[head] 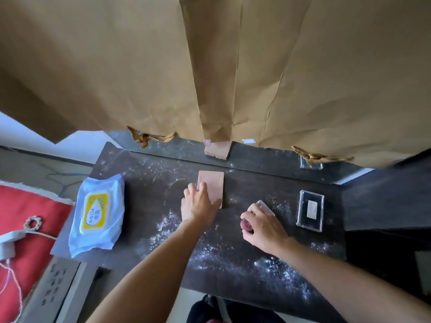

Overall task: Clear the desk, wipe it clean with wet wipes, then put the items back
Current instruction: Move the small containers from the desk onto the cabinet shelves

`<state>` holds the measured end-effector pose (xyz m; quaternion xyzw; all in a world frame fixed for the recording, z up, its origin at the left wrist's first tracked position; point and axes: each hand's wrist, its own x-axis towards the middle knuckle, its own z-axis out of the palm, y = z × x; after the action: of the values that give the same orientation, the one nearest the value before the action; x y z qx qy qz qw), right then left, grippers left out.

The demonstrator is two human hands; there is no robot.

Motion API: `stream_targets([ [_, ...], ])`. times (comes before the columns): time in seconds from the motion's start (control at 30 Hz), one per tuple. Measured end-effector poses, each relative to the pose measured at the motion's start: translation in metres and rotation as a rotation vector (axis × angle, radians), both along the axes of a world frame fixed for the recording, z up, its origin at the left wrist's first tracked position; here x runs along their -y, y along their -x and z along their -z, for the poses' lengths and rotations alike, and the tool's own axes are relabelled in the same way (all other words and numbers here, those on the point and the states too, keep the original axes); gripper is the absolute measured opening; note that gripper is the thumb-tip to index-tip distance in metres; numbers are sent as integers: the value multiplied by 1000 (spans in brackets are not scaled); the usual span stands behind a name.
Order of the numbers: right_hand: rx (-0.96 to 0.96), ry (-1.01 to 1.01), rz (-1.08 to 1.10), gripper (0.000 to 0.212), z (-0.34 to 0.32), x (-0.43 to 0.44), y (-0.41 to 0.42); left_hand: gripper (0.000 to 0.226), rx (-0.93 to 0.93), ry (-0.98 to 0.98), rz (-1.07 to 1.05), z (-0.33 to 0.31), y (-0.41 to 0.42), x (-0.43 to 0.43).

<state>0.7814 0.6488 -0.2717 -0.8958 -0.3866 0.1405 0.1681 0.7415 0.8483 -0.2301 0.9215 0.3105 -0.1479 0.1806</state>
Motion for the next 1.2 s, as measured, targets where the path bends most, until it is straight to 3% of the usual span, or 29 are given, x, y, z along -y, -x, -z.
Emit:
stream_targets([
  [0.27,-45,-119,96,19,-2,7,1,71,-44,-28,-74,19,-24,13],
  [0.4,-14,-113,146,25,-12,9,4,75,-57,8,-78,3,-15,8],
  [0.53,31,-114,193,17,-27,13,15,74,-33,26,-47,-22,13,7],
  [0.9,169,-107,300,16,-75,78,104,69,221,73,131,-88,111,68],
  [1.2,329,-63,493,26,-141,179,106,65,447,79,422,-155,104,158],
])
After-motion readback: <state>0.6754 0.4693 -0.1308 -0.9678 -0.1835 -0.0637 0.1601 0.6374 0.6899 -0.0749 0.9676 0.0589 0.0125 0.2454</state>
